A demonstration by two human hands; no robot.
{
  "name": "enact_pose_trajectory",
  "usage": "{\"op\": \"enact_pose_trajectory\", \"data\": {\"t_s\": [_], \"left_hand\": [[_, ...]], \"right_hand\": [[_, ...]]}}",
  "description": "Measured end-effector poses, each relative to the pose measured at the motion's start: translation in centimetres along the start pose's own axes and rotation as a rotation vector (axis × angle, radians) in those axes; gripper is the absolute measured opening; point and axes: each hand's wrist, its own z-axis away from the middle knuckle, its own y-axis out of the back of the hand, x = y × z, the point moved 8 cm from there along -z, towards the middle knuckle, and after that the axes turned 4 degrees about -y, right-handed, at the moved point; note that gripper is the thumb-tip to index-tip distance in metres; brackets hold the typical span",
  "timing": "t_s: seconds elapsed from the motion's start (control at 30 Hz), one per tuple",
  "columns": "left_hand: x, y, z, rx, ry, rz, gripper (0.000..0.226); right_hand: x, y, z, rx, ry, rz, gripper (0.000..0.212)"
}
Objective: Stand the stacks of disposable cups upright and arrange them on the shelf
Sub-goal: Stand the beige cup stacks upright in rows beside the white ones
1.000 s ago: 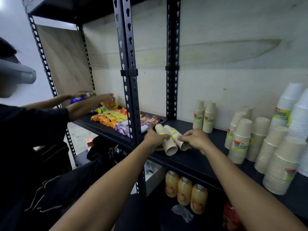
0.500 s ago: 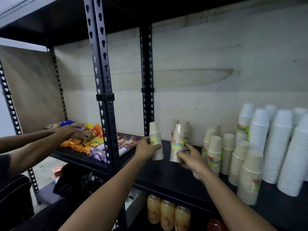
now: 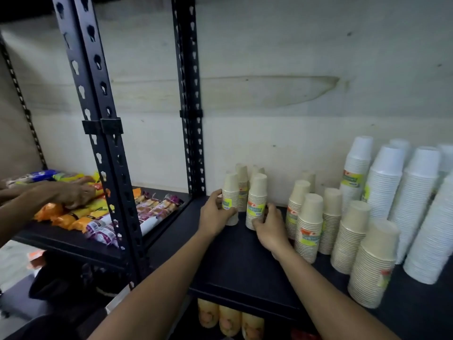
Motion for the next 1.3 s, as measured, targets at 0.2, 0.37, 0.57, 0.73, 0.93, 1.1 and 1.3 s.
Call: {"op": "enact_pose_trajectory", "data": {"t_s": [0.2,0.37,0.57,0.73,0.93,1.1,1.3], "left_hand": [[-0.1,-1.4,-0.6,-0.008,-0.066,0.020,0.068],[-1.3,-1.7,-0.4,-0.086,-0.048,0.029,0.077],[-2.3,-1.9,-0.4,-0.107,0.027,0.020,0.067],[-2.9,-2.4,-0.7,-0.081,0.018,-0.061,0.057],[-3.3,-2.6,-1.0,-0.050,0.031,-0.114,0.056],[-3.5,-2.5,-1.0,-0.033,0.035,-0.128,0.055],[-3.4,-2.6,-1.0,-0.034,0.035,-0.111,0.057]], "right_hand": [[0.3,-0.1,-0.9,0.036,0.015,0.050,0.057],[0.3,-0.3,-1.0,0.017,0.026,0.055,0.060],[0.7,-0.4,-1.5,0.009,0.016,0.017,0.068],[0.9,-0.6,-2.2,0.032,0.012,0.038,0.062],[1.3,-0.8,-2.4,0.065,0.015,0.035,0.056],[1.5,-0.9,-2.5,0.077,-0.002,0.070,0.050],[1.6,-0.9,-2.7,0.088,-0.002,0.050,0.051]]}}
